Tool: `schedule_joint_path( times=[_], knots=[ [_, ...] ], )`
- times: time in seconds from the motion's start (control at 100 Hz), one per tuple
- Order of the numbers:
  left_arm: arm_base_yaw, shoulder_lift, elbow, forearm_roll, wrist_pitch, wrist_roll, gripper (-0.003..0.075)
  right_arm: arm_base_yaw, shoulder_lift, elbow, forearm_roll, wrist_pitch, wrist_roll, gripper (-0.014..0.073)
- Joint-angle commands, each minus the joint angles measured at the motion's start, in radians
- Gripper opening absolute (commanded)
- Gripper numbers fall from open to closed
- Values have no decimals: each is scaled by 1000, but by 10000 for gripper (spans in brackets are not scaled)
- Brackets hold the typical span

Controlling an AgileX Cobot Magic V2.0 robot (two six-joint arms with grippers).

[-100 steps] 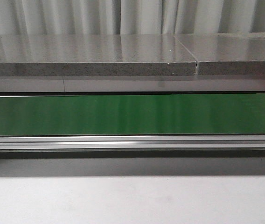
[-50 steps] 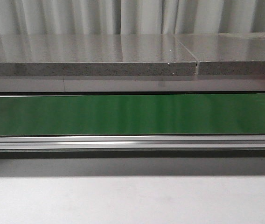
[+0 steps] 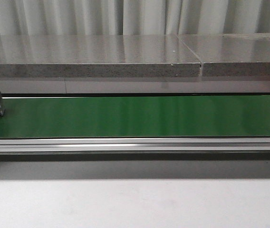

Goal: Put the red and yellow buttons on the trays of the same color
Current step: 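Grasp the last yellow push-button beside the belt with the left gripper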

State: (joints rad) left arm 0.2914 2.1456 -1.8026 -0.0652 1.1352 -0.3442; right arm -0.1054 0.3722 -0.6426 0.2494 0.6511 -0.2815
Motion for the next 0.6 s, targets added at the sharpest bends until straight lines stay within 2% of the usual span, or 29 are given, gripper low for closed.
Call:
schedule_joint_path(
  times=[0.0,0.16,0.3,0.45,0.59],
  knots=[
    [-2,-54,-34,-21,-17,-12,396,1,5,-23,12,-72,-8,-66],
    [-2,-54,-34,-35,-19,-12,268,1,5,-23,12,-72,-8,-66],
    [-2,-54,-34,-35,-17,-11,195,1,5,-23,12,-72,-8,-66],
    [-2,-69,-34,-30,-15,20,155,1,5,-23,12,-72,-8,-66],
    [-2,-108,-34,5,11,82,153,1,5,-23,12,-72,-8,-66]
  ],
)
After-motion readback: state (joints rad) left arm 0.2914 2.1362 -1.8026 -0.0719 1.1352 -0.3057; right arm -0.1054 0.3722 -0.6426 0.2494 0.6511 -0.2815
